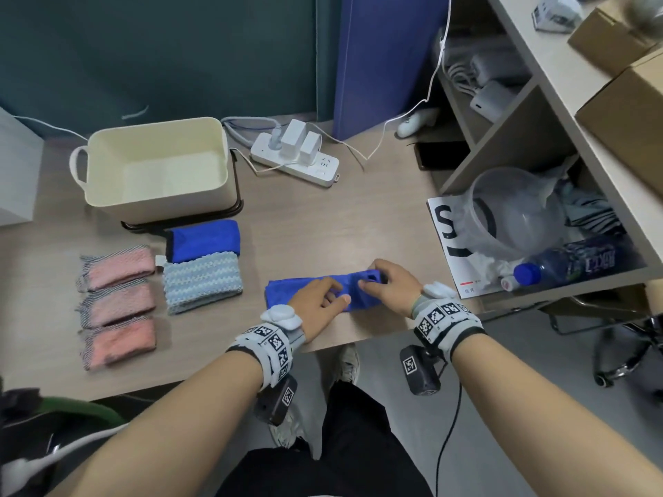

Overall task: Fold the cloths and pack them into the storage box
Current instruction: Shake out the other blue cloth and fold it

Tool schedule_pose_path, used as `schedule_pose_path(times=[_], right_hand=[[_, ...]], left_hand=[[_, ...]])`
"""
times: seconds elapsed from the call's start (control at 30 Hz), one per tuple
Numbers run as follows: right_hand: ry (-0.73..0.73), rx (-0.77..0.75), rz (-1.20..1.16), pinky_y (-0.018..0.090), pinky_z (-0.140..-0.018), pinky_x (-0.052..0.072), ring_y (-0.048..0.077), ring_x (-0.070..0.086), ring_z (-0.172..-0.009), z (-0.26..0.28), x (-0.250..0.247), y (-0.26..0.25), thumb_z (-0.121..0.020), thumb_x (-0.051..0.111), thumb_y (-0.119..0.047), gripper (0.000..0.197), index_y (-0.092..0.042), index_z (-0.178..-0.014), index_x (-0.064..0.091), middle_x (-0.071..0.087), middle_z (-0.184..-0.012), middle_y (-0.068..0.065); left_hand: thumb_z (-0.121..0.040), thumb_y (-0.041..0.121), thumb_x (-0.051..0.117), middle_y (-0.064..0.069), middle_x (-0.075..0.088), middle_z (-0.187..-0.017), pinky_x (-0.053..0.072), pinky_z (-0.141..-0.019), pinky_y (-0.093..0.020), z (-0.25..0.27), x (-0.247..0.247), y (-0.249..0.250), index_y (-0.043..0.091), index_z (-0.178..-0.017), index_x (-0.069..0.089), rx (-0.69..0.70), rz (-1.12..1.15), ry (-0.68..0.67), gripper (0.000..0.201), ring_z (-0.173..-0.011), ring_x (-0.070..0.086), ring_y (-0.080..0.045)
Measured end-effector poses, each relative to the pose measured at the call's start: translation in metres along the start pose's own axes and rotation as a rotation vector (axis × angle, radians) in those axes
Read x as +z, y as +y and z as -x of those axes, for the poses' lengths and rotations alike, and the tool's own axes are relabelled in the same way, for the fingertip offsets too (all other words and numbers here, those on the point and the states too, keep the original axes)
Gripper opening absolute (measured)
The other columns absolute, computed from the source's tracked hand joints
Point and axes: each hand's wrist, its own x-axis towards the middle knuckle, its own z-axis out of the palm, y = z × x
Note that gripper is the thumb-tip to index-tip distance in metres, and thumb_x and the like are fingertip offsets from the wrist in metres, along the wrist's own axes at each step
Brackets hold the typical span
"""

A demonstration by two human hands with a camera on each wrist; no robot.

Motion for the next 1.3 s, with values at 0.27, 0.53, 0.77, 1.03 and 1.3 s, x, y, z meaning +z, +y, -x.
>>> schedule_pose_path(times=[0.27,0.53,0.77,1.03,1.3], right_hand=[[-0.266,-0.049,-0.376,0.007,-0.066,0.048,-0.006,0.069,-0.068,0.012,0.042,-0.069,-0.106,0.043,-0.002,0.024,0.005,-0.116,0.064,0.068,-0.094,0.010],[-0.118,-0.076,0.175,0.024,-0.076,0.044,0.005,0.055,-0.072,0.002,0.070,-0.029,-0.088,0.071,-0.018,0.015,-0.031,-0.095,0.068,0.056,-0.091,-0.005],[-0.061,-0.096,0.165,0.028,-0.073,0.047,0.014,0.056,-0.073,-0.002,0.082,-0.025,-0.088,0.069,-0.029,0.014,-0.032,-0.098,0.059,0.049,-0.099,-0.004],[-0.069,-0.107,0.181,0.022,-0.076,0.041,0.009,0.054,-0.073,-0.018,0.085,-0.035,-0.089,0.069,-0.024,0.019,-0.039,-0.101,0.065,0.053,-0.104,0.006],[-0.024,-0.124,0.172,0.019,-0.085,0.043,0.004,0.055,-0.078,-0.081,0.061,-0.065,-0.089,0.068,-0.006,0.034,-0.026,-0.116,0.074,0.049,-0.110,0.002]], left_hand=[[-0.087,0.044,0.071,-0.009,0.076,-0.087,0.059,-0.063,-0.045,0.011,-0.040,-0.011,0.018,-0.106,0.066,-0.261,0.381,0.207,0.032,-0.061,0.070,-0.023],[-0.087,0.026,0.061,-0.009,0.070,-0.093,0.052,-0.069,-0.034,0.033,-0.054,-0.056,0.017,-0.107,0.059,-0.457,-0.020,0.326,0.023,-0.079,0.064,-0.029],[-0.088,0.030,0.067,-0.008,0.056,-0.105,0.050,-0.072,-0.037,0.036,-0.048,-0.058,0.015,-0.109,0.045,-0.391,-0.126,0.417,0.035,-0.086,0.059,-0.031],[-0.090,0.032,0.063,-0.011,0.060,-0.099,0.053,-0.077,-0.043,0.044,-0.045,-0.056,0.023,-0.097,0.046,-0.523,-0.015,0.524,0.021,-0.085,0.061,-0.034],[-0.085,0.021,0.051,-0.010,0.053,-0.120,0.049,-0.091,-0.036,-0.002,-0.071,-0.027,0.023,-0.122,0.058,-0.427,-0.047,0.395,0.038,-0.100,0.060,-0.034]])
